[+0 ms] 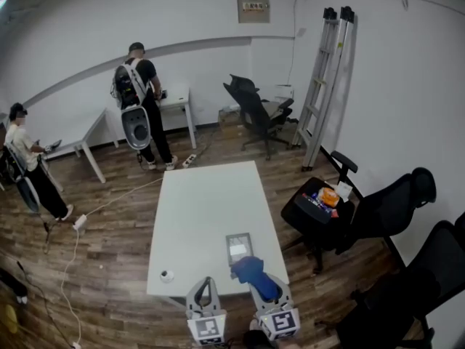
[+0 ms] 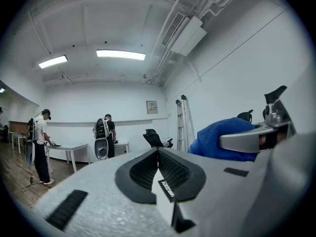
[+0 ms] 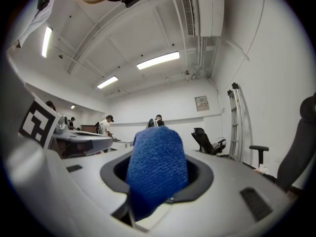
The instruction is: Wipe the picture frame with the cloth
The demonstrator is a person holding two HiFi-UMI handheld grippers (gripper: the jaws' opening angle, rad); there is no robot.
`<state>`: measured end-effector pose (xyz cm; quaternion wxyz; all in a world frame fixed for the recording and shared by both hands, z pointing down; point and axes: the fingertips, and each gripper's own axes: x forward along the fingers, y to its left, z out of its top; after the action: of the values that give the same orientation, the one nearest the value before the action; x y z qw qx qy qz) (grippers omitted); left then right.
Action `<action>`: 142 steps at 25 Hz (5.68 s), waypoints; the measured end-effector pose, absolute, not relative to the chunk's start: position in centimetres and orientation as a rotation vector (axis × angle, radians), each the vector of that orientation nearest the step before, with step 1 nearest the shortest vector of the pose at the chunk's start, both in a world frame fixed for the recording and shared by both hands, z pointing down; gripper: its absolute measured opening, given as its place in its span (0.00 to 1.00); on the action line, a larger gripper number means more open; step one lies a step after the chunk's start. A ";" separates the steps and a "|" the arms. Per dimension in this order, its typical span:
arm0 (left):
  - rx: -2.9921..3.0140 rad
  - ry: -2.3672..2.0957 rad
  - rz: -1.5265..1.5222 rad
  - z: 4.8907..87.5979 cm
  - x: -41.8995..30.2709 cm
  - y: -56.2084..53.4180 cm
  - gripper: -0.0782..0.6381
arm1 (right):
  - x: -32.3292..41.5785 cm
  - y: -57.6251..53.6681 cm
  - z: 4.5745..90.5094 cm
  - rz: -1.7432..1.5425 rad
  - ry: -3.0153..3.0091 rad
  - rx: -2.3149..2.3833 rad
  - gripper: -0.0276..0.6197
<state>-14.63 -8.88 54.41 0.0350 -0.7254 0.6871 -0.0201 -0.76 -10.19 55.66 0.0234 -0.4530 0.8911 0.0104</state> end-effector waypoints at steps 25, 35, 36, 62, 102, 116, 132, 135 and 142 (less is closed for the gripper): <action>-2.054 2.265 -0.218 55.0 -16.6 -25.7 0.11 | -4.2 -28.8 56.6 0.010 2.897 -1.191 0.30; -2.163 2.209 -0.254 57.3 -18.8 -29.4 0.11 | -4.8 -31.5 61.1 -0.066 2.947 -1.376 0.30; -2.181 2.196 -0.256 57.5 -19.1 -29.9 0.11 | -5.1 -31.8 61.6 -0.094 2.954 -1.397 0.30; -2.475 2.029 -0.250 61.9 -20.0 -37.7 0.11 | -4.4 -34.3 71.3 -0.344 3.012 -1.786 0.30; -2.453 2.073 -0.294 62.6 -18.6 -35.7 0.11 | -0.5 -29.1 72.4 -0.346 3.049 -1.714 0.30; -2.412 2.131 -0.276 62.3 -20.2 -34.8 0.11 | -6.8 -26.7 67.2 -0.264 3.097 -1.328 0.30; -2.415 2.132 -0.307 62.6 -20.2 -34.7 0.11 | -4.2 -25.4 72.1 -0.393 3.200 -1.395 0.30; -2.429 2.119 -0.297 62.6 -19.6 -34.8 0.11 | -1.8 -25.8 72.6 -0.415 3.144 -1.501 0.30; -2.443 2.103 -0.273 62.5 -19.1 -35.1 0.11 | 2.0 -26.5 73.0 -0.391 3.105 -1.650 0.30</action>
<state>-19.12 -35.09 62.47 -0.0469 -0.7544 0.6493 -0.0843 2.03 -26.55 72.96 -0.1968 -0.4573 0.8605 -0.1084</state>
